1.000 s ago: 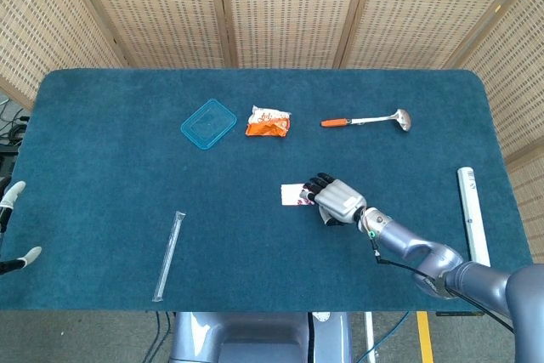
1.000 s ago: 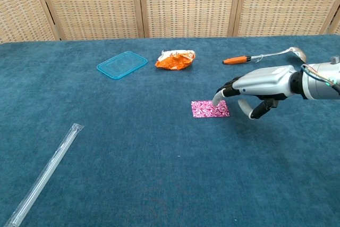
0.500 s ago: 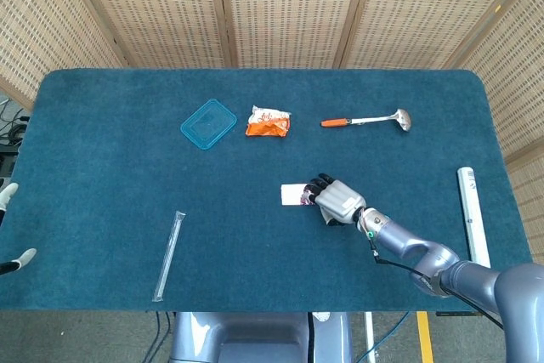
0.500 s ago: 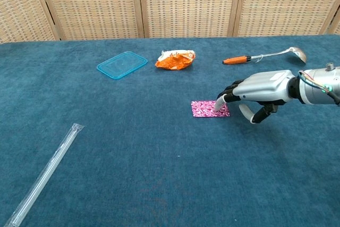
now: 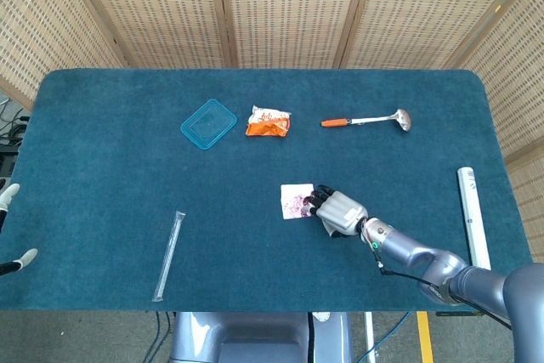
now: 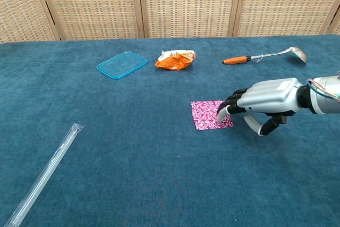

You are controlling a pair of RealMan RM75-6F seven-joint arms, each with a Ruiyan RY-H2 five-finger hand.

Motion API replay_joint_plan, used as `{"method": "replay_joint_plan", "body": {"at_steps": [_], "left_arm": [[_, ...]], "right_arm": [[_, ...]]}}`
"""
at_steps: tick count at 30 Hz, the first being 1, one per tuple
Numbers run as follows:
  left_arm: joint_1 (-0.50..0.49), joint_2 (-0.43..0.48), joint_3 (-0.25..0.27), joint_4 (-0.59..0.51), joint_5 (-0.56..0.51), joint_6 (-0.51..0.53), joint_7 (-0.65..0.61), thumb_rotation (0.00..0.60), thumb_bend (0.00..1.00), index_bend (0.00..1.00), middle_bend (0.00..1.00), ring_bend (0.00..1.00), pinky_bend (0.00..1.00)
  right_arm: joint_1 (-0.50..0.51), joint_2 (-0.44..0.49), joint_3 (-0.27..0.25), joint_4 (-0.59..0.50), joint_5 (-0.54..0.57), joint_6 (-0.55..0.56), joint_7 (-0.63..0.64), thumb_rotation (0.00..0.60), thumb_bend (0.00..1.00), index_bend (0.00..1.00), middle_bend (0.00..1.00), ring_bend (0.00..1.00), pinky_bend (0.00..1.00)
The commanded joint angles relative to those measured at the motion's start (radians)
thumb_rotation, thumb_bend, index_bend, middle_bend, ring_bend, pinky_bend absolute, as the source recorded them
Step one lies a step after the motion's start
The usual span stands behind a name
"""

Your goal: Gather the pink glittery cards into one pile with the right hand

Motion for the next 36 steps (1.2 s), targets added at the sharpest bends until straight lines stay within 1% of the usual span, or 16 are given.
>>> {"method": "replay_joint_plan", "body": {"at_steps": [1,6,13,18,25,27,36], "left_arm": [[-0.001,-0.001,0.000,-0.001,-0.001,-0.001,0.003,0.600,0.05,0.00,0.00,0.00,0.00],[-0.001,-0.002,0.000,-0.003,-0.001,-0.001,0.008,0.600,0.05,0.00,0.00,0.00,0.00],[-0.002,-0.004,0.000,-0.005,0.001,-0.002,0.012,0.600,0.05,0.00,0.00,0.00,0.00],[-0.001,-0.004,0.000,-0.006,0.002,0.000,0.012,0.600,0.05,0.00,0.00,0.00,0.00],[0.002,-0.003,0.002,-0.005,0.001,0.002,0.010,0.600,0.05,0.00,0.00,0.00,0.00],[0.002,-0.003,0.002,-0.004,0.001,0.003,0.008,0.600,0.05,0.00,0.00,0.00,0.00],[0.004,-0.002,0.002,-0.003,0.000,0.004,0.007,0.600,0.05,0.00,0.00,0.00,0.00]], "right_arm": [[-0.004,0.017,-0.015,-0.025,-0.015,0.016,-0.004,0.600,0.93,0.14,0.11,0.00,0.00],[-0.012,0.043,-0.039,-0.076,-0.039,0.040,-0.014,0.600,0.93,0.14,0.11,0.00,0.00],[-0.018,0.072,-0.060,-0.134,-0.071,0.075,-0.023,0.600,0.93,0.14,0.11,0.00,0.00],[-0.013,0.089,-0.054,-0.151,-0.078,0.092,-0.023,0.600,0.93,0.14,0.11,0.00,0.00],[-0.003,0.102,-0.028,-0.132,-0.056,0.092,-0.020,0.600,0.93,0.14,0.11,0.00,0.00],[0.003,0.095,-0.014,-0.100,-0.031,0.071,-0.015,0.600,0.93,0.14,0.11,0.00,0.00],[0.016,0.047,0.004,-0.003,0.009,0.028,0.003,0.600,0.93,0.14,0.11,0.00,0.00]]}}
